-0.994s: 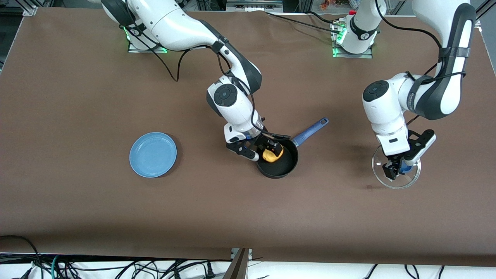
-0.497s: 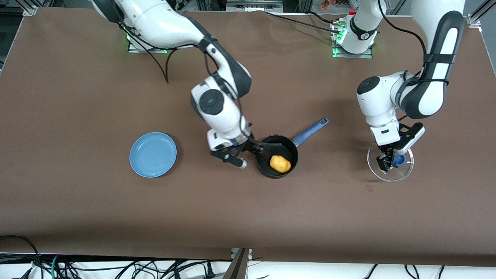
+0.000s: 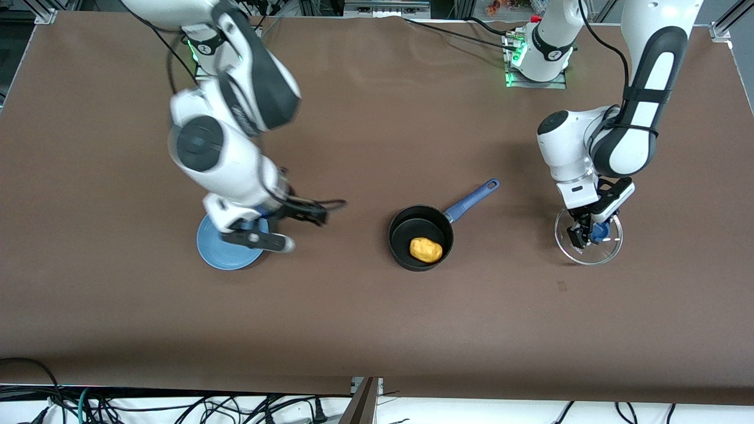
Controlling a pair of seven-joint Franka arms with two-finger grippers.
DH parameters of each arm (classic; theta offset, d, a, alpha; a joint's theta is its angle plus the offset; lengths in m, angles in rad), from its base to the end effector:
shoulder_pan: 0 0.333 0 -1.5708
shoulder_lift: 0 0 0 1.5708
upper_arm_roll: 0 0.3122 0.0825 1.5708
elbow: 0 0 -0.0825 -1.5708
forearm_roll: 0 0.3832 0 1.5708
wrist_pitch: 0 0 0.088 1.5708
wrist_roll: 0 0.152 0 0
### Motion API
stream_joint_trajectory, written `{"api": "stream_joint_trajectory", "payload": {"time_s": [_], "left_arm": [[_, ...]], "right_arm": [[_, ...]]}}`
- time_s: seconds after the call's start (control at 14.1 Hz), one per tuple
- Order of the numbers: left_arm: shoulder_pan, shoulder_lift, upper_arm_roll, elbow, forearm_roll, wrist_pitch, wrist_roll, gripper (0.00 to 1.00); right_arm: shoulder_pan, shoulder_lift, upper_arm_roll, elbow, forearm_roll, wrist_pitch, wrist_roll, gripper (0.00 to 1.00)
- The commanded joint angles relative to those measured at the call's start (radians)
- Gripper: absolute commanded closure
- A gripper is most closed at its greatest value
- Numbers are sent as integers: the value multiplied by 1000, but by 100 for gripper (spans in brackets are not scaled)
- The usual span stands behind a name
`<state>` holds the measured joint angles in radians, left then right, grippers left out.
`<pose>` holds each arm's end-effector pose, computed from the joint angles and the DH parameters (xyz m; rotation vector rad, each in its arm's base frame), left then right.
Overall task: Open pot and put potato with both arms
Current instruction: 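Lower the lid onto the table with the left gripper while the right gripper retracts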
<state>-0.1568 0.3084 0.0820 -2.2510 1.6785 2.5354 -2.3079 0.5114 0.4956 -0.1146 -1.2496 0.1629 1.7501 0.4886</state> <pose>0.5504 -0.0255 0.1863 -2.4001 -0.9187 -1.1063 0.6324 0.3049 0.4339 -3.0376 0.1617 0.0586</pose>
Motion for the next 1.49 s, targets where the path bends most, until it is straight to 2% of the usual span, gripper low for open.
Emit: {"api": "stream_joint_trajectory", "payload": {"time_s": [0.0,0.21,0.35,0.43,0.64,0.85,0.99,1.14,1.42], "left_arm": [[26,-3,-8,-35,124,29,-155,100],[28,23,-8,-41,173,28,-205,100],[28,37,-8,-42,202,22,-244,100],[26,50,-8,-42,222,17,-267,100],[26,90,-8,-42,285,-7,-341,100],[17,122,-8,-42,297,-30,-376,100],[14,152,-11,-39,323,-66,-418,100],[13,173,-11,-39,368,-72,-478,100],[11,187,-13,-36,371,-78,-481,100]], "right_arm": [[9,-211,-100,-201,-2,-85,-204,0],[9,-330,-195,-267,-9,-190,-350,0],[-11,-403,-221,-332,-41,-201,-448,0],[-71,-426,-199,-339,-72,-207,-499,0],[-293,-488,-3,-362,-100,-244,-539,0],[-459,-581,156,-492,-148,-175,-539,0],[-481,-601,174,-548,-148,-127,-539,0],[-479,-592,176,-538,-164,-123,-541,0],[-478,-545,171,-461,-164,-129,-539,0]]}}
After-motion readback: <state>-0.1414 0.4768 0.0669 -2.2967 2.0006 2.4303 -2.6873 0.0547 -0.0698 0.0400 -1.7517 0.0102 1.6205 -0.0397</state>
